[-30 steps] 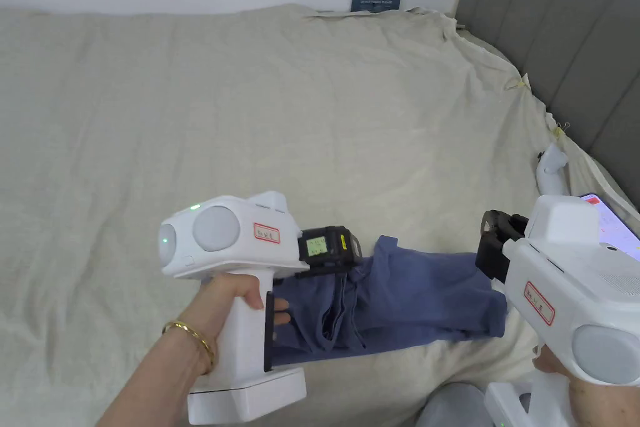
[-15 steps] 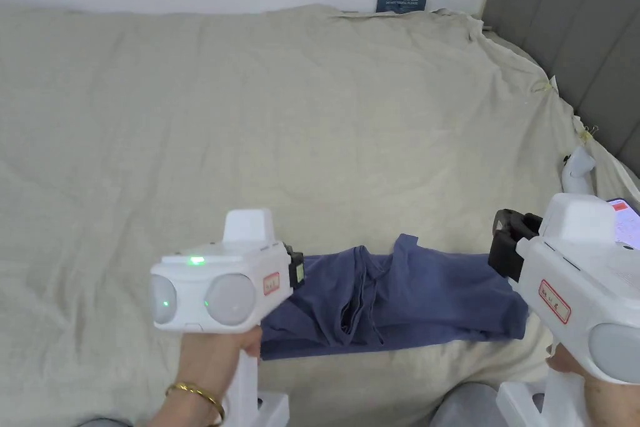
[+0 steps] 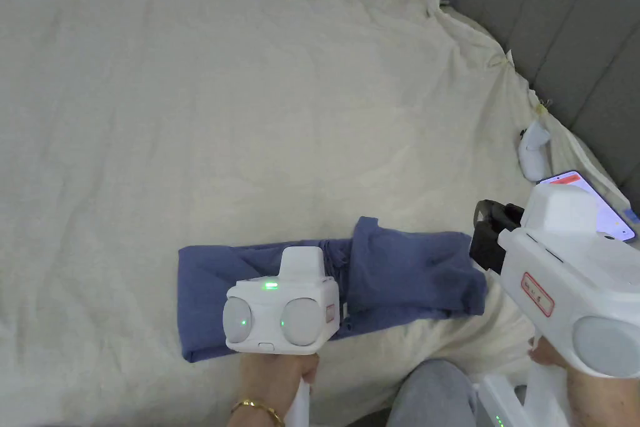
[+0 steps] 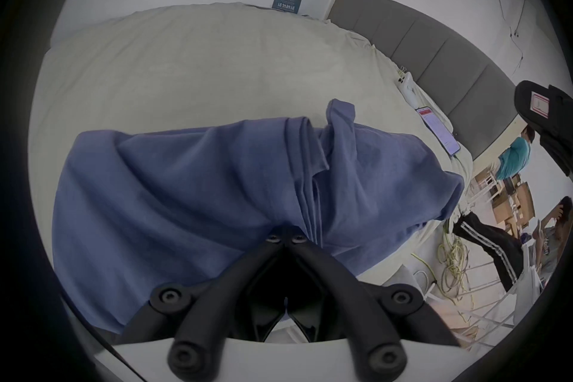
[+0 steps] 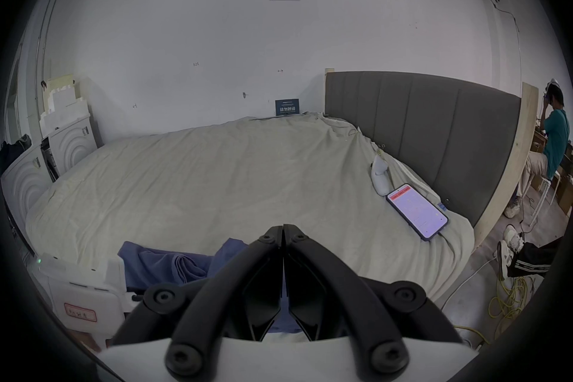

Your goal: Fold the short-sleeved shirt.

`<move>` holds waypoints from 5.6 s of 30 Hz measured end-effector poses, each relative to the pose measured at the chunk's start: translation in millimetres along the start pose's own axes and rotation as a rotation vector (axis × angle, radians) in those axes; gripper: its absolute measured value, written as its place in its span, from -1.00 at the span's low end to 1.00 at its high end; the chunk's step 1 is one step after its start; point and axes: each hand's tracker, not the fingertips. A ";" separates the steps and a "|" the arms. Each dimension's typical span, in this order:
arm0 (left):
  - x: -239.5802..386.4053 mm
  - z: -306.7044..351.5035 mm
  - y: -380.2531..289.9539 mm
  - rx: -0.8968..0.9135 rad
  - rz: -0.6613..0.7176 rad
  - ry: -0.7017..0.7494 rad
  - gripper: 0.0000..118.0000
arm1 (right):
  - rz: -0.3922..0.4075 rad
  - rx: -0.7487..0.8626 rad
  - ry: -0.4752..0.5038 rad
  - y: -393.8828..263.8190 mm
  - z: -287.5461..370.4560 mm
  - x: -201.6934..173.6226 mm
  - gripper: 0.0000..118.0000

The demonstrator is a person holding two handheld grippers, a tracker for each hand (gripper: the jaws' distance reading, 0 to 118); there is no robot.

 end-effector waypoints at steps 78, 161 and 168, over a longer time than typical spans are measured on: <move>-269.6 206.0 64.3 0.096 0.366 0.381 -0.95 | 0.044 0.014 0.139 26.5 -7.6 -58.2 -1.00; -45.8 57.1 73.9 0.118 0.090 -0.146 -1.00 | 0.019 -0.046 0.085 21.8 -0.8 -36.1 -1.00; -95.1 130.5 88.3 0.416 0.048 0.054 -1.00 | 0.023 0.003 0.142 33.5 -6.3 -65.2 -1.00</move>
